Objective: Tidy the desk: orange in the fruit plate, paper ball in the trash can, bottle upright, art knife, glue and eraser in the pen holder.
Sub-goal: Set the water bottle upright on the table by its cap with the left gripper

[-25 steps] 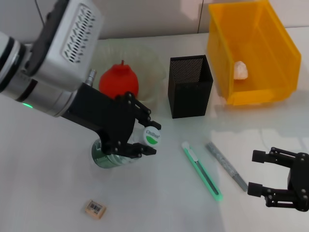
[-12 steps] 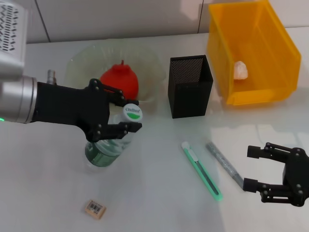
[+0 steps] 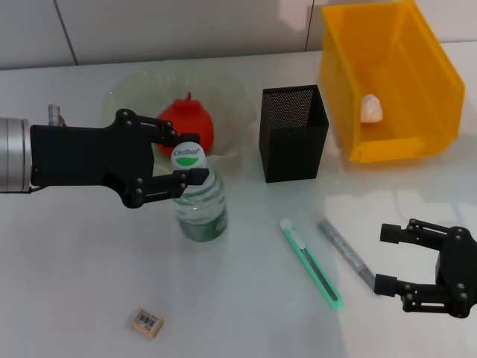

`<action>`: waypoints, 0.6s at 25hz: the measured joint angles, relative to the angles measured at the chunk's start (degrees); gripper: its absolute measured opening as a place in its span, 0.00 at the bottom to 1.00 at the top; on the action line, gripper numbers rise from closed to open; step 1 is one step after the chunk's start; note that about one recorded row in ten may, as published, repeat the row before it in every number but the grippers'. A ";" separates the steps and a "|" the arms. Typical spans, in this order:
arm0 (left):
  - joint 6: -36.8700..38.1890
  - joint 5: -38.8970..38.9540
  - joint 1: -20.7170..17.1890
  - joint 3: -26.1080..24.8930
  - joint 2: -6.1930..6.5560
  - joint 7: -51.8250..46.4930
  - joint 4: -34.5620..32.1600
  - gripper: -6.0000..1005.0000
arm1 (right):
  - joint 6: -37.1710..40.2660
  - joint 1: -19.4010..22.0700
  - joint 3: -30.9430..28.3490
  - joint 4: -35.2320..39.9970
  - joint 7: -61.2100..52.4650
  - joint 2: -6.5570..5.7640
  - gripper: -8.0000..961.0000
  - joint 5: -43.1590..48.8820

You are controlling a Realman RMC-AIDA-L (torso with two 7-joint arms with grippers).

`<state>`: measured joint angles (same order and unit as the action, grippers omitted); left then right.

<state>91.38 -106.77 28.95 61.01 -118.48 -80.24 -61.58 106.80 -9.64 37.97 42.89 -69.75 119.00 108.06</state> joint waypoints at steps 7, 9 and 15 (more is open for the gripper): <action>-0.73 0.15 0.23 -0.06 -0.14 0.09 0.41 0.46 | 0.06 -0.03 0.00 0.00 0.03 0.00 0.87 -0.05; -0.88 0.18 0.41 -0.08 -0.07 -0.02 0.46 0.46 | 0.06 -0.03 0.00 -0.01 0.03 0.00 0.87 -0.05; -1.43 0.21 0.43 -0.31 0.06 -0.02 0.49 0.47 | 0.06 -0.03 -0.33 0.00 0.06 0.00 0.87 -0.05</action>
<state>89.95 -106.56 29.39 60.70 -118.42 -80.27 -61.09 106.86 -9.67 37.64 42.89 -69.70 119.00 108.01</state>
